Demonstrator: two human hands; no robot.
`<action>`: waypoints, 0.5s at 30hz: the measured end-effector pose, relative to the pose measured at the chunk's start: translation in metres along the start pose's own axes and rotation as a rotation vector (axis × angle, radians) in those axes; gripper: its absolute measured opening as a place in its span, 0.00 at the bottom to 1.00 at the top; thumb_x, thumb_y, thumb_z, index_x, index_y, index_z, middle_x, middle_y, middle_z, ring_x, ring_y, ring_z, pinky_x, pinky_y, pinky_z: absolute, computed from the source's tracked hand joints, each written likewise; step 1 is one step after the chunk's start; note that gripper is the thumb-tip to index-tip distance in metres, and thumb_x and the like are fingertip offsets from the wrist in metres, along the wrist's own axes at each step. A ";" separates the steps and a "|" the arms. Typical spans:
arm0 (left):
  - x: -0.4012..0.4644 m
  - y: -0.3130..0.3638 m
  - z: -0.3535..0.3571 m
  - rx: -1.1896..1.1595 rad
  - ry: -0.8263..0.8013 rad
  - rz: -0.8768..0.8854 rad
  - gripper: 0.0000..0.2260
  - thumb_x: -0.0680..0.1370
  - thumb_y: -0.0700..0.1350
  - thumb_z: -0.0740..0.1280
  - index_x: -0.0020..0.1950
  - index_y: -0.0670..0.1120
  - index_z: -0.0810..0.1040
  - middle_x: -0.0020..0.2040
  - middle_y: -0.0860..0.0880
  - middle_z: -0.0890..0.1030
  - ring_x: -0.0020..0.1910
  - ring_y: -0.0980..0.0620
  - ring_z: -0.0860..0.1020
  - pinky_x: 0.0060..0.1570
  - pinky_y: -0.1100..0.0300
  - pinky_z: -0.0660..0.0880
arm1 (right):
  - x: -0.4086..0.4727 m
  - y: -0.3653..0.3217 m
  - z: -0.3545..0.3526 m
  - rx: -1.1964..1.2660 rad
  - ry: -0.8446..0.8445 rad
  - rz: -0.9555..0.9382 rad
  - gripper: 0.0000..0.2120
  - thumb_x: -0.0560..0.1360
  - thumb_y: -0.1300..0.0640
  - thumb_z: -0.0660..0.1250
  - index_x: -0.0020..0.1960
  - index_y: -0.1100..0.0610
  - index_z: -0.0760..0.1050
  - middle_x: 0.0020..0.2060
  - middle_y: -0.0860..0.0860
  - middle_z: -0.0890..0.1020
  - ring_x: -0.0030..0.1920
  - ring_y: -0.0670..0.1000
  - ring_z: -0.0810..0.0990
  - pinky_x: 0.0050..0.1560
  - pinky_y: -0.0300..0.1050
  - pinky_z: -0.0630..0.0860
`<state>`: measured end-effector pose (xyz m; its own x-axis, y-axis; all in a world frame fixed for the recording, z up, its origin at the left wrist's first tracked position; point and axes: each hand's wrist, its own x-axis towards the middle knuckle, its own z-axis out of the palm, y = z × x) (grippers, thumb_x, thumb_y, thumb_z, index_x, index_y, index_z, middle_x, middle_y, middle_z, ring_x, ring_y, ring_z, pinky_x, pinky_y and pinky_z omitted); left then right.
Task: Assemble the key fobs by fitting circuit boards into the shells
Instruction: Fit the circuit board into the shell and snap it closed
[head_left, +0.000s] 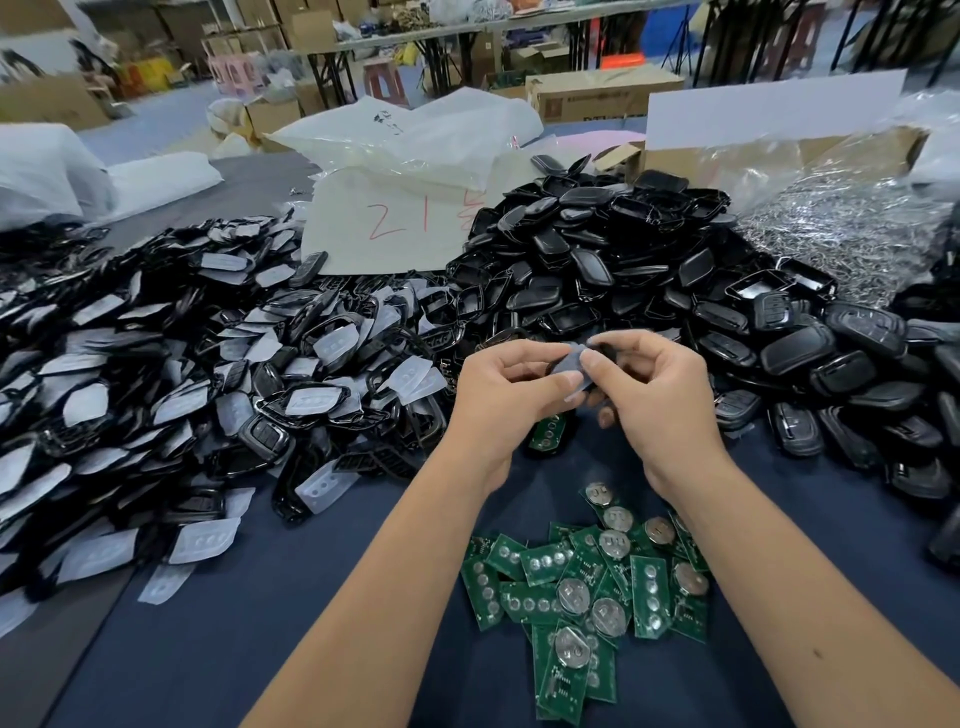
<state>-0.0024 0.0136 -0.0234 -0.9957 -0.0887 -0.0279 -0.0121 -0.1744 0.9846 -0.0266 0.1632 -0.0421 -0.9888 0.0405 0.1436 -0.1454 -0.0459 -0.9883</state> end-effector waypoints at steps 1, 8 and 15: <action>0.000 0.000 0.002 0.001 0.020 0.003 0.10 0.75 0.30 0.74 0.54 0.39 0.86 0.44 0.43 0.86 0.44 0.48 0.86 0.49 0.54 0.84 | -0.001 0.000 0.001 -0.031 0.032 -0.020 0.05 0.78 0.60 0.75 0.51 0.54 0.80 0.37 0.54 0.86 0.32 0.54 0.84 0.29 0.42 0.77; 0.000 -0.005 0.006 0.103 0.118 0.069 0.11 0.72 0.31 0.76 0.51 0.45 0.88 0.47 0.42 0.86 0.50 0.45 0.86 0.51 0.49 0.85 | -0.006 -0.005 0.004 -0.429 0.154 -0.298 0.06 0.76 0.59 0.76 0.47 0.53 0.80 0.41 0.45 0.82 0.39 0.48 0.84 0.39 0.43 0.80; -0.001 -0.007 0.009 0.259 0.115 0.134 0.12 0.72 0.34 0.77 0.52 0.48 0.87 0.46 0.50 0.87 0.48 0.50 0.86 0.54 0.45 0.84 | -0.005 -0.008 0.005 -0.485 0.156 -0.302 0.03 0.76 0.60 0.76 0.46 0.55 0.82 0.46 0.47 0.81 0.40 0.45 0.82 0.44 0.41 0.79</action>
<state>-0.0024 0.0238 -0.0287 -0.9732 -0.2071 0.1000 0.0803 0.1011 0.9916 -0.0204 0.1586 -0.0345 -0.8840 0.1285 0.4495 -0.3517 0.4507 -0.8205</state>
